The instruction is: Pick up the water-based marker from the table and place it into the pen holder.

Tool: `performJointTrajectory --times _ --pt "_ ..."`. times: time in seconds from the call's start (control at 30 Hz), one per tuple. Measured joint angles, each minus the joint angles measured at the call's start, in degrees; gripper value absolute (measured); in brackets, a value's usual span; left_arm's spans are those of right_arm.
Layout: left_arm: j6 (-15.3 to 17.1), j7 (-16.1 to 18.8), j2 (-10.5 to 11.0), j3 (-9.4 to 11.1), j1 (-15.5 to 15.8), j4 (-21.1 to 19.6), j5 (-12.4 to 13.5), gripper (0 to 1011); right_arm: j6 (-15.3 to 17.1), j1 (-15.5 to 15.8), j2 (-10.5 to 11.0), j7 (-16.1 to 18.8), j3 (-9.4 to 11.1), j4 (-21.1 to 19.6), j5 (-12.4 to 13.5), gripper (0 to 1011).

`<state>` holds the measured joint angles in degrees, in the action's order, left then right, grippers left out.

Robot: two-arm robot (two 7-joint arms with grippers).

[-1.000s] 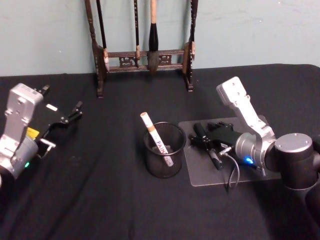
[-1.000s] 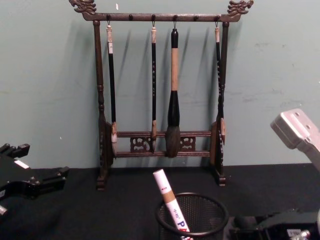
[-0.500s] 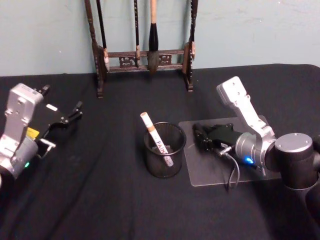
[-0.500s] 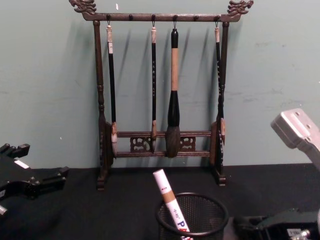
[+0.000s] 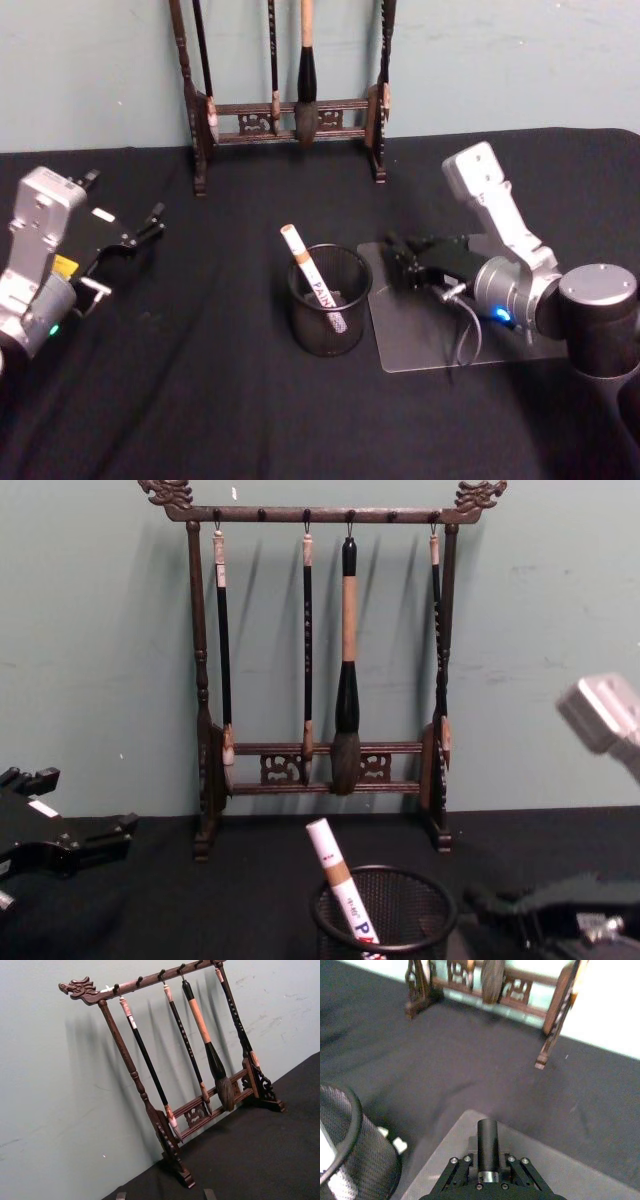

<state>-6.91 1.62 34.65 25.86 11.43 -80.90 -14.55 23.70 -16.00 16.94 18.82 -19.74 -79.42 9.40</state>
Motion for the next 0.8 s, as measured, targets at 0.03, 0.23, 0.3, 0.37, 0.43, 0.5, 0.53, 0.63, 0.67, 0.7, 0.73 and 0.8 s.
performJointTrajectory --times 0.03,0.23,0.3,0.37,0.43,0.5,0.53,0.63,0.67,0.7,0.73,0.8 --pt "0.00 0.00 0.00 0.00 0.00 0.00 0.00 1001 -0.36 0.11 -0.04 -0.09 0.21 -0.30 0.11 233" --pt "0.00 0.00 0.00 0.00 0.00 0.00 0.00 1001 -8.29 1.44 -0.88 -0.85 2.41 -2.83 1.53 233" --pt "0.00 0.00 0.00 0.00 0.00 0.00 0.00 1001 -11.10 1.82 -1.14 -0.86 2.82 -3.37 1.94 233" --pt "0.00 0.00 0.00 0.00 0.00 0.00 0.00 1001 -15.68 2.33 -1.48 -0.57 3.20 -3.96 2.61 233" --pt "0.00 0.00 0.00 0.00 0.00 0.00 0.00 1001 -20.98 2.82 -2.00 0.17 3.52 -4.26 3.64 233" --pt "0.00 0.00 0.00 0.00 0.00 0.00 0.00 1001 -24.09 3.03 -2.47 0.81 3.60 -4.27 4.38 233" --pt "0.00 0.00 0.00 0.00 0.00 0.00 0.00 1001 -25.66 3.09 -2.69 1.17 3.61 -4.26 4.82 233" --pt "0.00 0.00 0.00 0.00 0.00 0.00 0.00 1001 -31.71 3.25 -4.06 3.09 3.53 -3.85 7.27 233" --pt "0.00 0.00 0.00 0.00 0.00 0.00 0.00 1001 -32.79 3.25 -4.38 3.52 3.47 -3.73 7.87 233" --pt "0.00 0.00 0.00 0.00 0.00 0.00 0.00 1001 -33.72 3.27 -4.68 3.86 3.38 -3.62 8.45 233" --pt "0.00 0.00 0.00 0.00 0.00 0.00 0.00 1001 -34.57 3.27 -5.02 4.27 3.26 -3.49 9.04 233" --pt "0.00 0.00 0.00 0.00 0.00 0.00 0.00 1001 -36.72 3.28 -5.98 5.47 2.71 -3.05 10.51 233"
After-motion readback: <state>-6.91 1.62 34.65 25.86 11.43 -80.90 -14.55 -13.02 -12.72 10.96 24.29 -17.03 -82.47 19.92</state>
